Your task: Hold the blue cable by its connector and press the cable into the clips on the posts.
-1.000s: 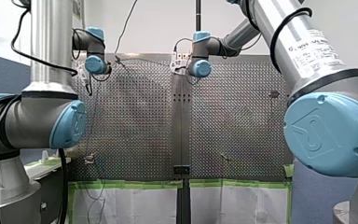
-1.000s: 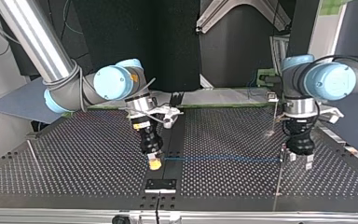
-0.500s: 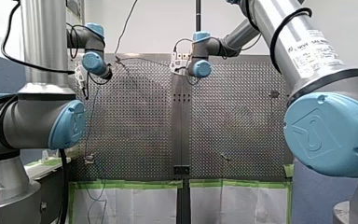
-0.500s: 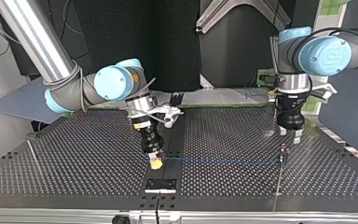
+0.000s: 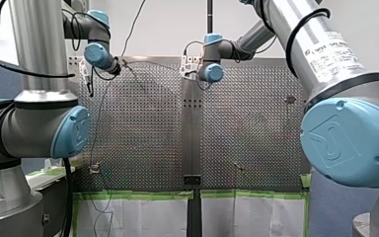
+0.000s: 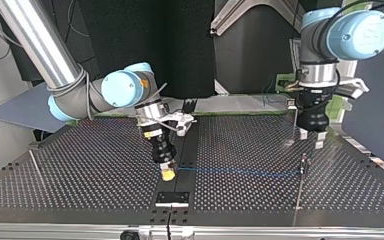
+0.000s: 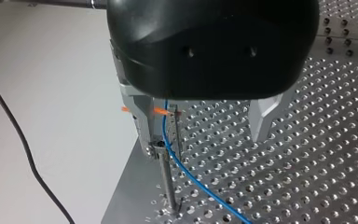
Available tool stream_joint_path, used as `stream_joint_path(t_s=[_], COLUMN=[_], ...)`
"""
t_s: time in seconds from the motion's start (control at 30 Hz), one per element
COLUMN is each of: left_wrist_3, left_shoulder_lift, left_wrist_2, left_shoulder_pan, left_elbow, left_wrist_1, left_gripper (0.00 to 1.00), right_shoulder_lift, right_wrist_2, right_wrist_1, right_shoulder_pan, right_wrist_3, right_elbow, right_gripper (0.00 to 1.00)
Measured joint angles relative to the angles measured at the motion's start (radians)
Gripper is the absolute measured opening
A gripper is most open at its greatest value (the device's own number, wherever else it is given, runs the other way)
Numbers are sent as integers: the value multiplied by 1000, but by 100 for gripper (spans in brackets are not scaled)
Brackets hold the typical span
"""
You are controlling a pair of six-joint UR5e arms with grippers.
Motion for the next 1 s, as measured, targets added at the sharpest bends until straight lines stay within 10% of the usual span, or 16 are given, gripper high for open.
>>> stream_joint_path(t_s=[0.73,1.0], left_wrist_3=[186,188], left_shoulder_lift=[24,33], left_wrist_2=[1,2], left_shoulder_pan=[-4,-4], left_elbow=[89,99], left_wrist_1=[-125,-135], left_gripper=[100,100], right_shoulder_lift=[2,2], right_wrist_2=[0,0], right_wrist_1=[6,7], right_shoulder_pan=[5,5], right_wrist_3=[0,0], right_elbow=[0,0], right_gripper=[0,0])
